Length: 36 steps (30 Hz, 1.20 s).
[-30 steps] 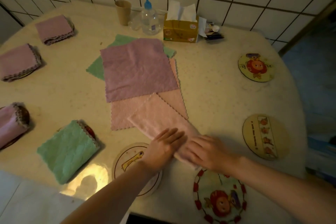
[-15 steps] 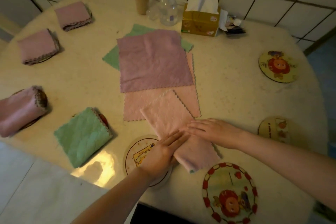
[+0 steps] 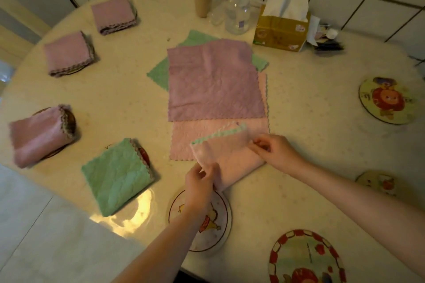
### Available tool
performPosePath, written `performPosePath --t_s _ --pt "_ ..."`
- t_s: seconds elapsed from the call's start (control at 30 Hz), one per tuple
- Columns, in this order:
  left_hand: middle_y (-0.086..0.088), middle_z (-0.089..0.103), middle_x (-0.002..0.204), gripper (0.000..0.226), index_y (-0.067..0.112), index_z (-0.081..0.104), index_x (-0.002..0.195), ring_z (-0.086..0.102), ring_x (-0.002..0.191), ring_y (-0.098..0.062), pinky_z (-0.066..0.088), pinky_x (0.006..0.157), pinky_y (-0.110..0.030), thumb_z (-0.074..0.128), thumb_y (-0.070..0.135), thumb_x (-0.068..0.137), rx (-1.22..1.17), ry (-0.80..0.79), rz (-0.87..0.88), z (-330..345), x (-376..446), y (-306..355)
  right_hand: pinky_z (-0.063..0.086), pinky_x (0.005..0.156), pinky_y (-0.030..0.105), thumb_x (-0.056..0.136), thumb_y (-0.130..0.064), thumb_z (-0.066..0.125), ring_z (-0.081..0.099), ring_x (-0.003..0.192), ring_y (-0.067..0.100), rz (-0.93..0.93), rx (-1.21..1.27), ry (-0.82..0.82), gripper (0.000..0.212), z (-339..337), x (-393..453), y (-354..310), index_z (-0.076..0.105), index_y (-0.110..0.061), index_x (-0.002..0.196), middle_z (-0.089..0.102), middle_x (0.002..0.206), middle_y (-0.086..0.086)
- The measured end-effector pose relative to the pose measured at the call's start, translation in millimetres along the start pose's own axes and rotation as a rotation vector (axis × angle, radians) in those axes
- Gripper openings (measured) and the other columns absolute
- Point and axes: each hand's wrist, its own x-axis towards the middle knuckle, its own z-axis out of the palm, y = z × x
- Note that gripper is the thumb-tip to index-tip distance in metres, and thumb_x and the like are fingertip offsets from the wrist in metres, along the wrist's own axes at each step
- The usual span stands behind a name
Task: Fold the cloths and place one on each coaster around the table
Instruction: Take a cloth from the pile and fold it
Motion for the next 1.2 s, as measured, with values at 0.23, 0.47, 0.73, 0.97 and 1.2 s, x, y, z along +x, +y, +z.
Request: performPosePath --t_s 0.23,0.47,0.73,0.97,1.2 --pt "-0.003 0.070 0.102 0.010 0.021 0.067 0.096 0.066 0.095 -0.022 0.056 0.083 -0.039 0.058 0.025 0.094 -0.088 0.018 -0.180 -2.4 13.8 -1.6 0.030 0.050 0.031 0.089 -0.027 0.059 0.039 0.050 0.008 0.074 -0.207 -0.035 0.038 16.5 12.1 3.1 0.036 -0.024 0.058 0.043 0.051 -0.006" --pt "-0.006 0.067 0.094 0.022 0.016 0.063 0.084 0.064 0.088 -0.028 0.053 0.077 -0.045 0.055 0.034 0.095 -0.056 0.010 -0.173 -2.6 20.1 -6.0 0.030 0.048 0.030 0.084 -0.019 0.061 0.034 0.046 0.005 0.153 -0.205 0.044 0.038 15.7 8.0 -2.0 0.037 -0.021 0.055 0.042 0.049 -0.006" --pt "0.004 0.063 0.100 0.025 0.023 0.051 0.106 0.067 0.073 -0.017 0.058 0.065 -0.040 0.065 0.027 0.086 0.433 0.194 0.005 -18.0 36.7 14.1 0.040 0.059 0.031 0.083 -0.040 0.060 0.058 0.071 0.025 0.332 -0.386 -0.004 0.029 16.2 11.4 -21.7 0.044 -0.022 0.066 0.056 0.072 0.000" --pt "-0.005 0.047 0.127 0.050 0.019 0.047 0.132 0.046 0.116 -0.027 0.043 0.099 -0.040 0.055 0.016 0.083 0.972 -0.003 0.238 -26.1 73.9 34.9 0.040 0.066 0.031 0.072 -0.063 0.064 0.058 0.100 0.028 0.465 -0.549 -0.080 0.078 29.6 6.0 -40.0 0.045 -0.007 0.123 0.054 0.118 0.008" --pt "-0.008 0.063 0.094 0.026 0.012 0.060 0.097 0.059 0.081 -0.023 0.047 0.060 -0.030 0.061 0.032 0.081 0.877 -0.072 -0.033 -17.8 81.5 57.5 0.049 0.080 0.032 0.066 -0.064 0.067 0.059 0.102 0.028 0.588 -0.493 -0.245 0.071 20.3 15.3 -44.6 0.060 -0.012 0.114 0.062 0.114 0.011"
